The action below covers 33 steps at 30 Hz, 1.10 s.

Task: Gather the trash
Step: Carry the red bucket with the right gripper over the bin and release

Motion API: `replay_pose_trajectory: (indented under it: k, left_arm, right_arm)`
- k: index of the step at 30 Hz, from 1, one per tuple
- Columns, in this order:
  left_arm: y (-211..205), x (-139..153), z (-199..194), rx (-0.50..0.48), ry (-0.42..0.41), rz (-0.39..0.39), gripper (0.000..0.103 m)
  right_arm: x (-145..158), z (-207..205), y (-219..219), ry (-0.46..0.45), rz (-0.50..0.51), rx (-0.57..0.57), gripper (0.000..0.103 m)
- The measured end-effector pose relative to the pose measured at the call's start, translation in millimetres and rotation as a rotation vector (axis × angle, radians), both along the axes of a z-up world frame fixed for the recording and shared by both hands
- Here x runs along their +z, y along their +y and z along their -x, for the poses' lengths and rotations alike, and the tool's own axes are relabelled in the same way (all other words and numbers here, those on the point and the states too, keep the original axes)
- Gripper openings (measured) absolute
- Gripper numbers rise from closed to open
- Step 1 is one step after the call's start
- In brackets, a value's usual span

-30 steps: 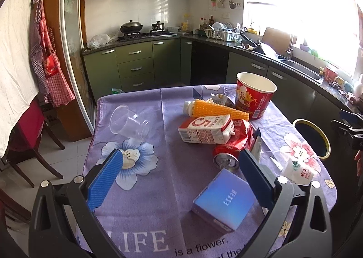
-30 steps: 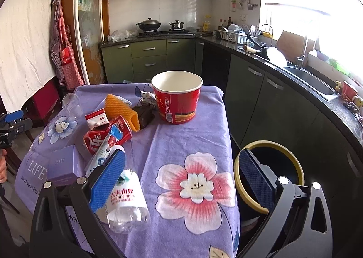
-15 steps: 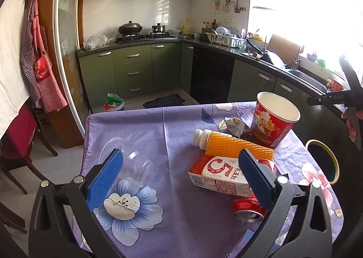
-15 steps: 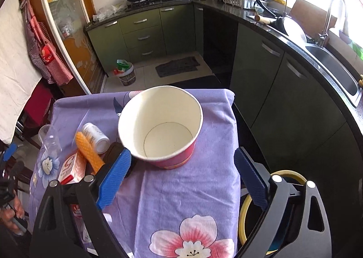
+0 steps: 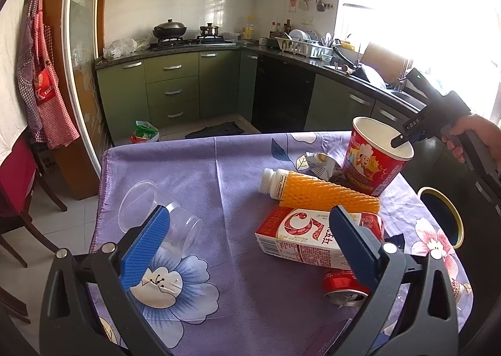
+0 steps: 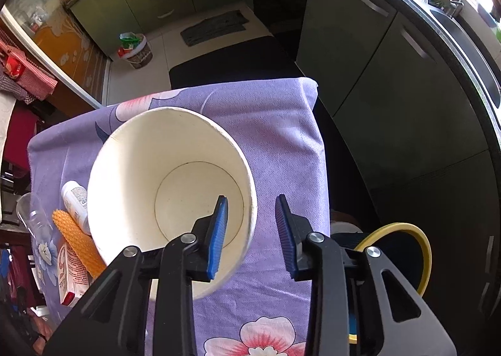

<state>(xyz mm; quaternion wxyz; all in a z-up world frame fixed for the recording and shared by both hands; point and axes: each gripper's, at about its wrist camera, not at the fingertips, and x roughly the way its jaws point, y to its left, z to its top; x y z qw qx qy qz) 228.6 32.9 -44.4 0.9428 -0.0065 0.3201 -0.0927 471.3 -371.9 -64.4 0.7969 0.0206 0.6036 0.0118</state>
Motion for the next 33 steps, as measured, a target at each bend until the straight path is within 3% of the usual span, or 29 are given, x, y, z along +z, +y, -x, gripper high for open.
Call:
replay_pose_trajectory:
  k: [4, 6, 12, 17, 22, 25, 29, 33]
  left_arm:
    - [-2.1, -3.4, 0.1, -0.012, 0.009, 0.004, 0.097]
    - [-2.8, -4.4, 0.2, -0.017, 0.010, 0.001, 0.097]
    - [-3.9, -5.7, 0.5, -0.020, 0.011, 0.002, 0.097]
    - [-3.7, -6.4, 1.5, -0.025, 0.014, 0.006, 0.097]
    - [-9.3, -2.7, 8.3, -0.051, 0.014, 0.012, 0.097]
    - [-15.9, 2.2, 18.0, -0.077, 0.004, 0.007, 0.097]
    - [-25.9, 7.9, 35.4, -0.119, 0.005, 0.007, 0.097]
    - [-35.8, 12.3, 51.4, -0.146, 0.023, 0.001, 0.097]
  right_arm:
    - [-15.8, -1.3, 3.9, 0.038, -0.004, -0.001, 0.026]
    - [-23.6, -2.6, 3.2, 0.050, -0.013, -0.009, 0.009]
    - [-25.3, -8.3, -12.2, 0.027, -0.061, -0.037, 0.005]
    - [-0.5, 5.8, -37.0, -0.009, -0.102, -0.053, 0.005]
    - [29.1, 43.1, -110.2, -0.043, -0.129, -0.156, 0.005]
    - [30.2, 75.6, -167.9, -0.032, -0.112, -0.248, 0.005]
    - [0.0, 115.9, -243.9, 0.010, -0.106, -0.370, 0.005]
    - [-55.3, 138.8, -299.6, 0.072, -0.111, -0.460, 0.006]
